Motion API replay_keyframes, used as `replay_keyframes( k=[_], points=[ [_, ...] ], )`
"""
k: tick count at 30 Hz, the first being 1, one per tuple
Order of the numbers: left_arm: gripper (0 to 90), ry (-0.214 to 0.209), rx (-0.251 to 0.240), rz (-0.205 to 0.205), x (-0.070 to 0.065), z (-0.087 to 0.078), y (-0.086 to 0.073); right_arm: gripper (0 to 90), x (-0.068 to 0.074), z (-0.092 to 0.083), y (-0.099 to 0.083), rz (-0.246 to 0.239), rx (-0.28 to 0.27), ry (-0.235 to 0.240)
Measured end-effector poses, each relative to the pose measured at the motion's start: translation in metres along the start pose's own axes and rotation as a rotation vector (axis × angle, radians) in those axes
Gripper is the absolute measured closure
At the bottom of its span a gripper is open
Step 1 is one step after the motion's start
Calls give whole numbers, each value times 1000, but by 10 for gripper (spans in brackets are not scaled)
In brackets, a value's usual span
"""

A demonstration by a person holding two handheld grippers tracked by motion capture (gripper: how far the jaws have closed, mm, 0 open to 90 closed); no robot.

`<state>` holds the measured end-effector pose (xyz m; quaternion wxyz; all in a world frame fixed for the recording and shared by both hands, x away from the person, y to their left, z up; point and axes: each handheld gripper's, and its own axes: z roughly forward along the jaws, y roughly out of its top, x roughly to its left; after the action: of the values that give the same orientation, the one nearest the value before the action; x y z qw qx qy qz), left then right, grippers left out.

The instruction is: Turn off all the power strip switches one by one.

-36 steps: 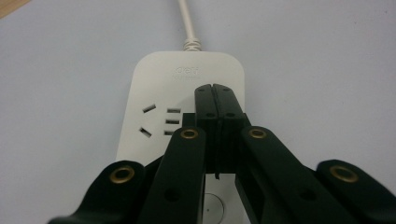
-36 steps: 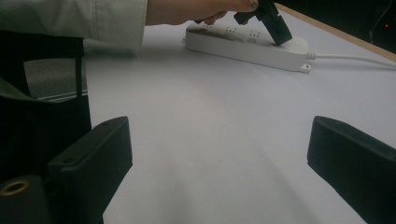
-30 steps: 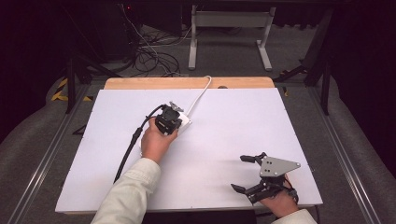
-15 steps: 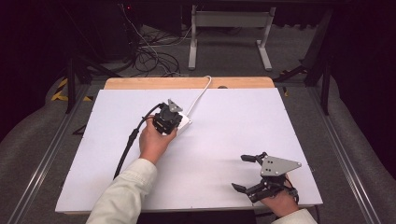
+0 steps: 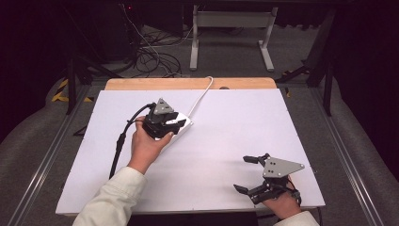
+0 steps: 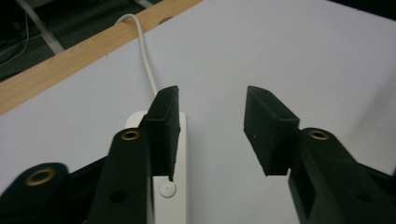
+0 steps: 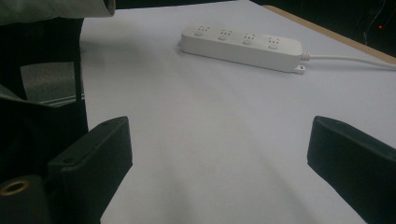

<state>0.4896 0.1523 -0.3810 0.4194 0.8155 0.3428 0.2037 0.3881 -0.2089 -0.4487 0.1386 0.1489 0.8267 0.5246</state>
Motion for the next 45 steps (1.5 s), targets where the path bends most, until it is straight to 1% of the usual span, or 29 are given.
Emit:
replay_keyframes(
  k=[2,4,5,7,10,11,13,14,15,16,17,19,22,25,26,28,30,32,35,37,38,41,45],
  points=[
    [500,-5,-31,8,-2,-11,-1,74,0,0,0,3,-3,-1],
    [449,-26,-57,4,-4,-20,-3,74,-1,-1,0,5,-4,-1],
    [419,-33,-72,8,-5,-24,-4,74,-1,-1,0,7,-4,0],
    [359,-40,-99,8,-6,-33,-9,73,-1,-1,0,7,-6,3],
    [289,-41,-130,25,-7,-45,-17,72,-1,-1,0,8,-8,2],
    [272,-49,-137,23,-8,-49,-21,71,-1,-1,0,9,-9,2],
    [244,-59,-159,36,-7,-56,-28,71,-1,-2,0,11,-12,0],
    [242,-65,-167,43,-8,-60,-32,71,-1,-2,0,11,-11,1],
    [242,-62,-171,50,-8,-63,-36,71,-1,-2,0,11,-11,1],
    [240,-62,-173,61,-8,-66,-39,70,-1,-1,0,12,-12,0],
    [238,-68,-176,56,-8,-70,-43,70,-1,-1,0,13,-12,0],
    [236,-61,-172,68,-8,-76,-50,69,-1,-1,0,14,-12,0],
    [229,-54,-172,76,-8,-83,-61,69,-1,-2,0,20,-13,-1],
    [231,-73,-186,75,-7,-89,-73,68,-2,-2,0,22,-14,0],
    [237,-88,-193,72,-6,-91,-78,67,-2,-2,0,21,-14,0],
    [231,-101,-199,66,-5,-93,-87,67,-1,-2,0,24,-16,0],
    [221,-88,-197,70,-5,-96,-97,67,-2,-2,0,24,-16,1],
    [219,-66,-184,75,-6,-98,-105,67,-2,-2,0,25,-17,2],
    [216,-30,-167,94,-7,-101,-115,67,-2,-1,0,28,-16,3],
    [216,-23,-149,104,-8,-102,-121,67,-2,-2,-1,29,-15,3],
    [214,-23,-144,103,-8,-102,-124,66,-3,-2,-1,30,-17,2],
    [210,-32,-137,83,-8,-103,-134,66,-3,-3,-1,32,-20,2],
    [211,-68,-126,29,-7,-102,-148,66,-3,-3,-1,33,-19,2]
  ],
)
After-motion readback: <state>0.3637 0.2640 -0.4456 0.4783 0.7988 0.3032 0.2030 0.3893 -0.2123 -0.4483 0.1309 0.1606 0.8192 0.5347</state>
